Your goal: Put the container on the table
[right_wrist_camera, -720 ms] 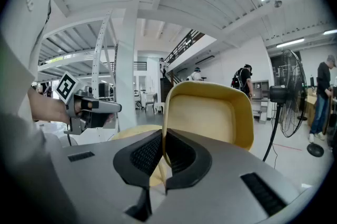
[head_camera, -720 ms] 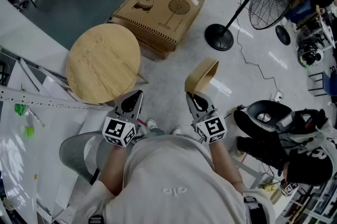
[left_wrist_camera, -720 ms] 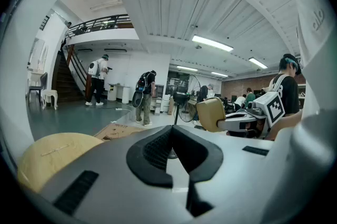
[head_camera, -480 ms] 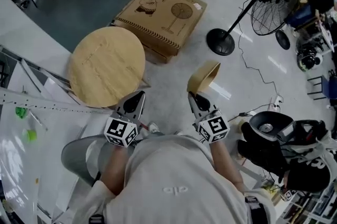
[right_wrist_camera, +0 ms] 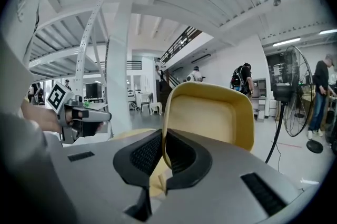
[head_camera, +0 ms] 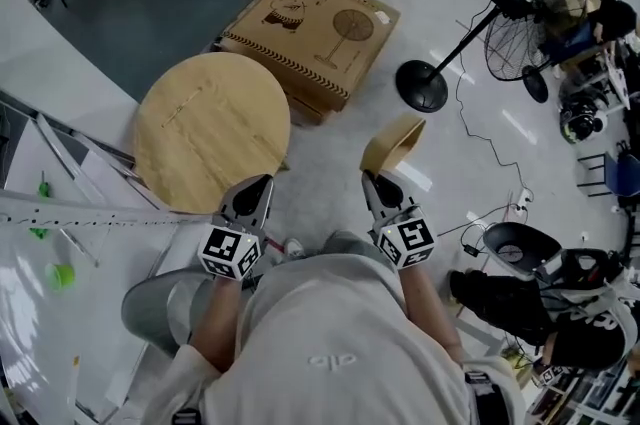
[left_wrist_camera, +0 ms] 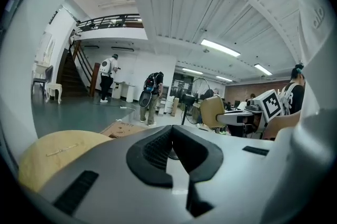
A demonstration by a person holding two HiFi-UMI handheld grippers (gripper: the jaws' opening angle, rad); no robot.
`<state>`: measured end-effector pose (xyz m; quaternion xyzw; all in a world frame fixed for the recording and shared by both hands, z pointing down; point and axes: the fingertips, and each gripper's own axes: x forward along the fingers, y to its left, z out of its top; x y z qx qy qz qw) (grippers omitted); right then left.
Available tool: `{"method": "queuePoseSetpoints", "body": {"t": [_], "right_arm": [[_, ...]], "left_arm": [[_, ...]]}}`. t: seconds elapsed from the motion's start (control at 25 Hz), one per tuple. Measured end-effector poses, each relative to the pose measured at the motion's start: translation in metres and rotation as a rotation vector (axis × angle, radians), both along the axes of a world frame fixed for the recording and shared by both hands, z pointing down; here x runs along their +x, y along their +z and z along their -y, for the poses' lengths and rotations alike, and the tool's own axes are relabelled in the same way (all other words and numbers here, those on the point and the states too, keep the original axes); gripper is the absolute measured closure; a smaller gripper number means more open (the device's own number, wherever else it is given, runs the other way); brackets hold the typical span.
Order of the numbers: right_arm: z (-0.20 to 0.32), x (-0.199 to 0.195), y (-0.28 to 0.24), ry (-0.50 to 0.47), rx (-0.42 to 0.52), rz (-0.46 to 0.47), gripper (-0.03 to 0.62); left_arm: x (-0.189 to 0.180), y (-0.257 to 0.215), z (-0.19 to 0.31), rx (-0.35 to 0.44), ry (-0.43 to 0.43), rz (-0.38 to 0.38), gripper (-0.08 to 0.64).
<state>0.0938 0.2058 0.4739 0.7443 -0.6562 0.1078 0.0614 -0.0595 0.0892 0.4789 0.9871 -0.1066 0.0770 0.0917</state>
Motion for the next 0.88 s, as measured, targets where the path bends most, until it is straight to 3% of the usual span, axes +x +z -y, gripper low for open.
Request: {"method": "queuePoseSetpoints", "body": {"t": [0.24, 0.4, 0.88], "right_arm": [[0.046, 0.010, 0.006, -0.024, -0.010, 0.011, 0.560], [0.095, 0.041, 0.011, -0.063, -0.009, 0.020, 0.558], [0.256, 0.145, 0.002, -0.356, -0.044, 0.072, 0.558]], "left_arm": [[-0.004, 0.012, 0.035, -0.029, -0.047, 0.018, 0.543], [0.019, 0.016, 0.073, -0.031, -0.091, 0.035, 0.543], [0.108, -0.004, 0.190, -0.051, -0.372, 0.062, 0.543]]}}
